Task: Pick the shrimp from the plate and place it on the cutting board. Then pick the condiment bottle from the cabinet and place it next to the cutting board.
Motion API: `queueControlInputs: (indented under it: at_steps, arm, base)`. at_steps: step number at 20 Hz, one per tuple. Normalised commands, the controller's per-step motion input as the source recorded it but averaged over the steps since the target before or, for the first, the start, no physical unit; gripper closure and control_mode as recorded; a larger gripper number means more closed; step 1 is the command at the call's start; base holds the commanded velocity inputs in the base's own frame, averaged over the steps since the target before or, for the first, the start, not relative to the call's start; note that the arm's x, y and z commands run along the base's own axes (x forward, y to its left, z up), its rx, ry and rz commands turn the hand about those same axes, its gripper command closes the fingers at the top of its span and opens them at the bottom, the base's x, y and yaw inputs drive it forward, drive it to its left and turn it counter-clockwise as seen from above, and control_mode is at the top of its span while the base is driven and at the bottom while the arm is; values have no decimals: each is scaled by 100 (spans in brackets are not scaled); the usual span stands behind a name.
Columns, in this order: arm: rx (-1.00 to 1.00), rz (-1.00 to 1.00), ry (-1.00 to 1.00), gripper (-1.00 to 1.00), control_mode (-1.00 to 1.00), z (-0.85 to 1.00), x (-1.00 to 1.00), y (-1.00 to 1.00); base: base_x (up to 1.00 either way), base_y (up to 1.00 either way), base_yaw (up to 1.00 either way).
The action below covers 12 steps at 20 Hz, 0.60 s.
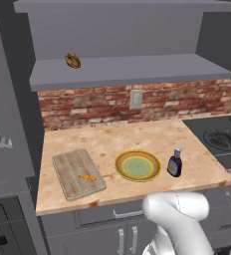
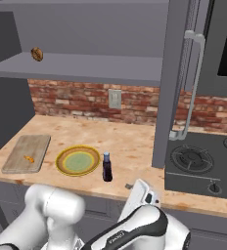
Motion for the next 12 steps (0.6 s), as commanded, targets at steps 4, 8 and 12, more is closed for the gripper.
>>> queueControlInputs:
  at_steps: [4, 8, 12]
  arm:
    - [-38, -16, -24, -100, -100, 16, -31, 0]
    - [-41, -14, -27, -100, -100, 34, -19, 0]
    - [-39, -11, -29, -100, -100, 45, -12, 0]
  base:
    - [0, 0, 0]
    - [0, 0, 0]
    - [0, 0, 0]
